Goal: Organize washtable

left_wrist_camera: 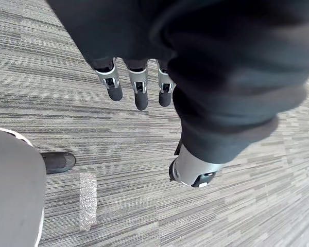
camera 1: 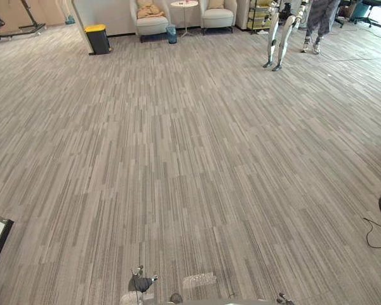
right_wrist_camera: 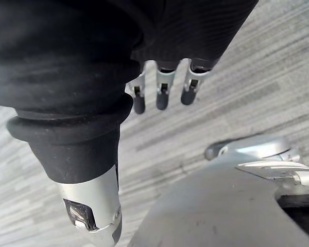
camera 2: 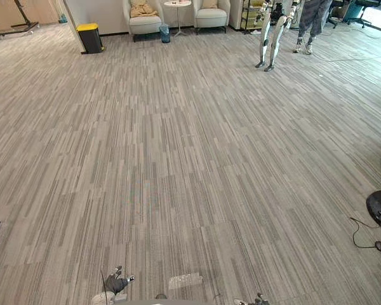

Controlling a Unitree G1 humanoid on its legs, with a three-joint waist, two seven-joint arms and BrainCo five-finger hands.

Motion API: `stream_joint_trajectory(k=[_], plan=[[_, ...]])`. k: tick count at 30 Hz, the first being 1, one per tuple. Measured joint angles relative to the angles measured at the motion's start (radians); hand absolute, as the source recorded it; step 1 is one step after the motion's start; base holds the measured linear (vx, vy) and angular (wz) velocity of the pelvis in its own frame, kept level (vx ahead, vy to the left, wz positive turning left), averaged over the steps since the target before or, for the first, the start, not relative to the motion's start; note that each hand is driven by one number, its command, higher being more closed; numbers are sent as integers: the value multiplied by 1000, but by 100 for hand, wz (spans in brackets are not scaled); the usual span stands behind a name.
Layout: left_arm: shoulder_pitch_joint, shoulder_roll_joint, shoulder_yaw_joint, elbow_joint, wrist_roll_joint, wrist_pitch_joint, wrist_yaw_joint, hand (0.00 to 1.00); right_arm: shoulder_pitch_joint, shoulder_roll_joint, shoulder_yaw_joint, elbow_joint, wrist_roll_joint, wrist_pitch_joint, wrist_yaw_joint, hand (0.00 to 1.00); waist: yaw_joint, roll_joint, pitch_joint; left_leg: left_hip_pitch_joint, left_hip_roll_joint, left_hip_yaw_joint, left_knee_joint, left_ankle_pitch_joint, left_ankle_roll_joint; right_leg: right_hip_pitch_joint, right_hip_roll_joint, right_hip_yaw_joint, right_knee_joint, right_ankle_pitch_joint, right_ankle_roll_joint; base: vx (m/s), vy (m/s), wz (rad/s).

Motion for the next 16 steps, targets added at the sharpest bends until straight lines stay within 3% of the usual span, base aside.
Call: stream_joint_trajectory(k=[2, 3, 5, 8, 9, 11, 13, 14, 16], plan=[[-1, 2, -11, 0, 0, 0, -1, 0, -1, -1, 3, 0, 0, 0, 0, 0, 0, -1, 1, 1, 0, 1, 0, 0, 0, 1, 0, 1, -1, 0, 0, -307, -122, 11], [167, 219, -198, -252, 1, 187, -109, 0, 107, -200, 276, -336, 1, 124, 65, 0, -26, 27, -56, -320, 51, -198, 385, -143, 7, -212, 58, -95, 197, -24, -36, -560, -169, 31], [122, 162, -207, -145, 1, 190, -104, 0, 101, -149, 262, -233, 9, 126, 42, 0, -23, 34, -56, -327, 50, -215, 414, -144, -12, -198, 60, -105, 198, -31, -27, -258, -72, 27], [138, 128, -195, -126, -1, 191, -79, 0, 90, -135, 253, -189, 9, 122, 35, 0, -23, 31, -56, -322, 50, -209, 404, -147, -17, -206, 58, -97, 207, -39, -25, 12, -6, -7], [124, 125, -153, -86, 0, 119, -56, 0, 69, -107, 189, -127, 3, 63, 19, 0, -24, 29, -28, -264, 49, -199, 358, -130, -28, -161, 55, -91, 182, -30, -22, 15, -14, -9], [134, 100, -98, -63, 0, 63, -35, 0, 67, -60, 119, -81, 2, 27, -4, 0, -13, 17, -20, -200, 50, -182, 282, -104, -33, -122, 53, -79, 141, -20, -18, 37, -35, -17], [133, 97, -80, -57, 1, 50, -29, 0, 69, -37, 76, -61, 2, 9, -10, 0, -12, 7, -33, -164, 50, -173, 214, -73, -34, -106, 52, -77, 110, -7, -19, 57, -41, -12], [131, 91, -71, -55, 1, 41, -23, 0, 67, -36, 67, -42, 1, 5, -9, 0, -12, 21, -32, -143, 51, -163, 161, -51, -36, -103, 52, -74, 87, 2, -14, 51, -17, -9], [120, 85, -62, -33, 1, 36, -19, 0, 61, -33, 50, -33, 2, 5, -9, 0, -12, 16, -39, -109, 50, -161, 81, -6, -34, -97, 52, -75, 63, 12, -11, 45, -10, -3]])
